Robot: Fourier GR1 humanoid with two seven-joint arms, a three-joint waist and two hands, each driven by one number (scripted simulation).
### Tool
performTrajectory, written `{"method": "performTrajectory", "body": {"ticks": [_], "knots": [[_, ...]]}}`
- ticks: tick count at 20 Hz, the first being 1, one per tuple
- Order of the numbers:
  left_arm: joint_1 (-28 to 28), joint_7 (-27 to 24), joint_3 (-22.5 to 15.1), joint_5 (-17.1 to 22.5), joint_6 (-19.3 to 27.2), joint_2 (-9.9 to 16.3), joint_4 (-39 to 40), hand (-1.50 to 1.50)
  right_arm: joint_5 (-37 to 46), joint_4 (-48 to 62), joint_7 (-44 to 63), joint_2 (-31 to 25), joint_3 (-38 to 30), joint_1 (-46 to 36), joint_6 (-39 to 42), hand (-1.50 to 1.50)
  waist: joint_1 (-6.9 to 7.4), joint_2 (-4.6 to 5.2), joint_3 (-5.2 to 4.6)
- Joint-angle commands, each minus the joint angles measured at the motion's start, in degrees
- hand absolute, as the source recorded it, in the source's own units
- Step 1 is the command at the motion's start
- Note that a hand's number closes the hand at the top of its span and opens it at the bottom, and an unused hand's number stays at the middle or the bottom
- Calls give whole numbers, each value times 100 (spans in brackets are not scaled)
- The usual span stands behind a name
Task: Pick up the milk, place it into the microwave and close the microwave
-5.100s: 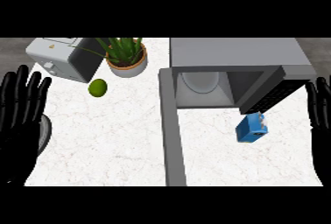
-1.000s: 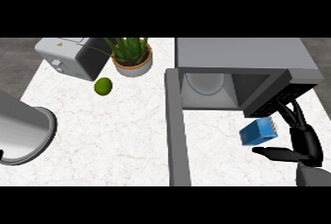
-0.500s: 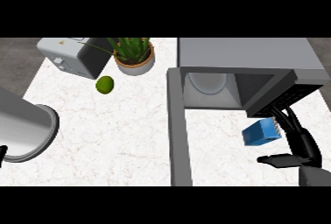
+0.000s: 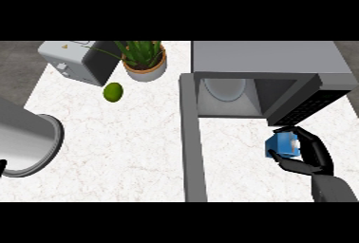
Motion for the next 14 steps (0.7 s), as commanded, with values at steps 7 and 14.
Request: {"method": "performTrajectory", "body": {"ticks": [7,14], "knots": [[76,87,8,28,-86,-95,-123,-150,-228,-724,-313,507,102,223,-223,150,-67,-1,9],[-297,348,-169,-52,257,-96,-63,-150,-737,-1525,-175,588,-199,862,-373,150,-114,-4,8]]}}
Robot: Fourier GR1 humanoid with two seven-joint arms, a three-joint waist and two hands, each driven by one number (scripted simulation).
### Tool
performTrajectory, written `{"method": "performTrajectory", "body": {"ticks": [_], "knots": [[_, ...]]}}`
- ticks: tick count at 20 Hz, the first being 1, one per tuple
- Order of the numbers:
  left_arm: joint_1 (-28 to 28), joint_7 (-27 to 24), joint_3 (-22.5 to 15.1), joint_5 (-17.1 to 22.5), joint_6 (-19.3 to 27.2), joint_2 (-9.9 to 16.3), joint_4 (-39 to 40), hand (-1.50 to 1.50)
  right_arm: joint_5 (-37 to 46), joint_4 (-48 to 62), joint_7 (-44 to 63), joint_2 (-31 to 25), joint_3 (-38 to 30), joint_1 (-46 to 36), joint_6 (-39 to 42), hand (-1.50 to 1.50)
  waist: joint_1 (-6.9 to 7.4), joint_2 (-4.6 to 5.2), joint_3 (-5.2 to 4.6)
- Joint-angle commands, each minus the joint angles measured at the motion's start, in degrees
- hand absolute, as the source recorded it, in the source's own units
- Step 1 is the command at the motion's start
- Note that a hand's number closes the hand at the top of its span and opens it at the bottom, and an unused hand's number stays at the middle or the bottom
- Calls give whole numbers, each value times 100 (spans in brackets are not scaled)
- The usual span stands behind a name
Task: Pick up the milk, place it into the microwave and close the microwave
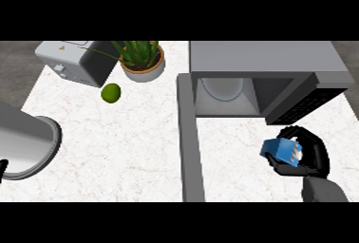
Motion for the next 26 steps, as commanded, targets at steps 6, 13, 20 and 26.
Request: {"method": "performTrajectory", "body": {"ticks": [6,13,20,26], "knots": [[95,85,280,314,-193,16,-92,-150,-441,-2026,1263,565,483,658,63,150,-13,-10,-3],[287,-432,36,109,-227,-29,362,-150,154,-2483,1628,903,888,226,-798,150,38,4,-1],[86,-83,530,364,-367,79,379,-150,759,-2493,2514,942,1046,-319,-1534,150,31,9,1],[164,-181,1062,815,-747,288,492,-150,874,-1446,2934,863,860,-1607,-1757,150,76,12,1]]}}
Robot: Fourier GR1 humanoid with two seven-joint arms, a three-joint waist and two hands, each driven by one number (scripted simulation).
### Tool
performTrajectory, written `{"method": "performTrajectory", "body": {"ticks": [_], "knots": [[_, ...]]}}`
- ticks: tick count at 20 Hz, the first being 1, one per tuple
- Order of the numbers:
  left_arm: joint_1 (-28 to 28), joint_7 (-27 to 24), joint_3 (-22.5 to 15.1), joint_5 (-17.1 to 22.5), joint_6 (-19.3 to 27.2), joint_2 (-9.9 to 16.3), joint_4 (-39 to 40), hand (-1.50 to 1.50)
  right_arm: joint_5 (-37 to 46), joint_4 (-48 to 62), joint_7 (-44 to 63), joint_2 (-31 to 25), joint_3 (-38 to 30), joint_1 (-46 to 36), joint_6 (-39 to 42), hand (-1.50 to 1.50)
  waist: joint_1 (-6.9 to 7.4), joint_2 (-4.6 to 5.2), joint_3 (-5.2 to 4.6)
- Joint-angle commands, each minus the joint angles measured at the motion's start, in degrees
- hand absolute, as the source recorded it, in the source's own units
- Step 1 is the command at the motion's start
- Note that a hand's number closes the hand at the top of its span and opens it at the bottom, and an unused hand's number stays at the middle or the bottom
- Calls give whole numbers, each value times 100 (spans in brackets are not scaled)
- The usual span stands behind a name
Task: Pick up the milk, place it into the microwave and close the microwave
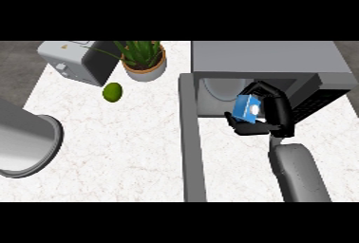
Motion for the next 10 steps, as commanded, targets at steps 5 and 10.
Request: {"method": "performTrajectory", "body": {"ticks": [5,10], "knots": [[-445,368,-84,-25,227,25,-31,-150,146,1926,-171,-102,-339,-1620,-276,150,105,64,8],[-299,1,64,65,-241,89,385,-150,181,2133,-145,-230,-444,-1969,-366,150,205,67,-1]]}}
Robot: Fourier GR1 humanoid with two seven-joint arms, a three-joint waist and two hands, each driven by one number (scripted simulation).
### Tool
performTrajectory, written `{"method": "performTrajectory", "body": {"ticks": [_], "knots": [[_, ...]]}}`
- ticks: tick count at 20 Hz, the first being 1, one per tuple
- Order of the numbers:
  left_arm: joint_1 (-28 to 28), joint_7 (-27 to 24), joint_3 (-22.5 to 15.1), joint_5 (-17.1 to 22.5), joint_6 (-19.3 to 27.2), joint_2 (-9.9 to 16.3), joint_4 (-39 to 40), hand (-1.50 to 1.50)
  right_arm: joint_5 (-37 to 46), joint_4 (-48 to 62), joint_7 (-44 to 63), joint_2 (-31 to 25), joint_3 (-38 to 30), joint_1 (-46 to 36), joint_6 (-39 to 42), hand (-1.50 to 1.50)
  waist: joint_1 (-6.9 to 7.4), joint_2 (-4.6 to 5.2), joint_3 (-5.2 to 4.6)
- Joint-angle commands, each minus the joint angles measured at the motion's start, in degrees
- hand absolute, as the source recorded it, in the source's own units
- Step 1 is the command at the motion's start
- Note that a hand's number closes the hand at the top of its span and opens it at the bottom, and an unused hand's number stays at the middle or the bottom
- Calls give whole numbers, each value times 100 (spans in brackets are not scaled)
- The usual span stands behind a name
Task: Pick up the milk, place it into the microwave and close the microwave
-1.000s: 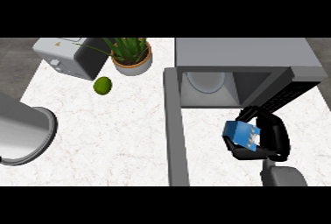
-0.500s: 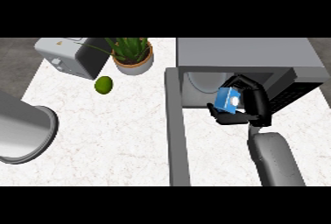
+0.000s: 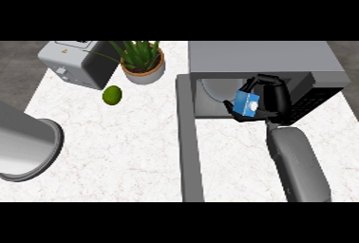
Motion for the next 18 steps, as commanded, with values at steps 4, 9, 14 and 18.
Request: {"method": "performTrajectory", "body": {"ticks": [4,9,14,18], "knots": [[-259,-90,-150,-168,-63,-41,213,-150,313,1199,517,-89,-119,-1238,-472,150,385,243,-55],[-448,86,-164,-45,-76,143,243,-150,474,1277,180,-246,-155,-1228,-722,150,539,311,-54],[-497,-27,-295,-176,-181,87,287,-150,602,1225,-7,-395,-203,-1058,-1020,150,698,356,-66],[-654,48,-391,-266,-69,70,131,-150,534,1158,-170,-279,-304,-915,-1230,150,789,389,-48]]}}
